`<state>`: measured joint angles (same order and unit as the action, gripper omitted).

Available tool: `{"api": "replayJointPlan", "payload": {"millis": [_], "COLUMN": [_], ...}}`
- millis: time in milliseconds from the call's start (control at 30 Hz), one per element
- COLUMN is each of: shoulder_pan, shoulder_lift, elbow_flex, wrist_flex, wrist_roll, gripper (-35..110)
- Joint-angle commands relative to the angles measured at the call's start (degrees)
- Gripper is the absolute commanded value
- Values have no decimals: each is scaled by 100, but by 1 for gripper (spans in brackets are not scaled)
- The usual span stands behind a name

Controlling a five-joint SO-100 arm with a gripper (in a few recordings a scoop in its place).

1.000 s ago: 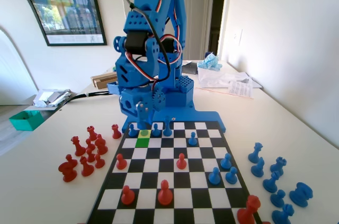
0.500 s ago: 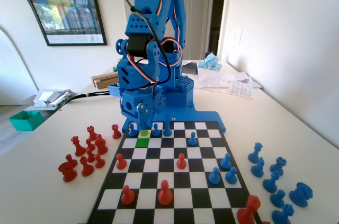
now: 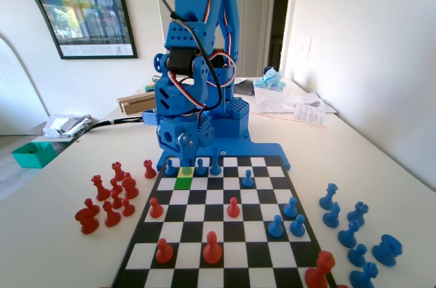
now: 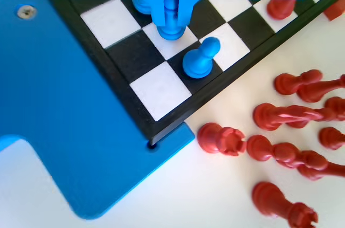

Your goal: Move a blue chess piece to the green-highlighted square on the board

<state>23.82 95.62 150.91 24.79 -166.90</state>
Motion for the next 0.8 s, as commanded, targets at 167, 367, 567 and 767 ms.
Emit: {"api": "replayJointPlan", "payload": {"millis": [167, 367, 567, 767], "shoulder_pan": [132, 211, 158, 70], "shoulder_lift": [62, 88, 97, -26], "elbow_flex": [79, -448, -1222, -1670], "wrist_flex": [-62, 729, 1740, 2004], "wrist_roll": [-1195, -1213, -984, -694], "gripper": [2, 2, 2, 2]}}
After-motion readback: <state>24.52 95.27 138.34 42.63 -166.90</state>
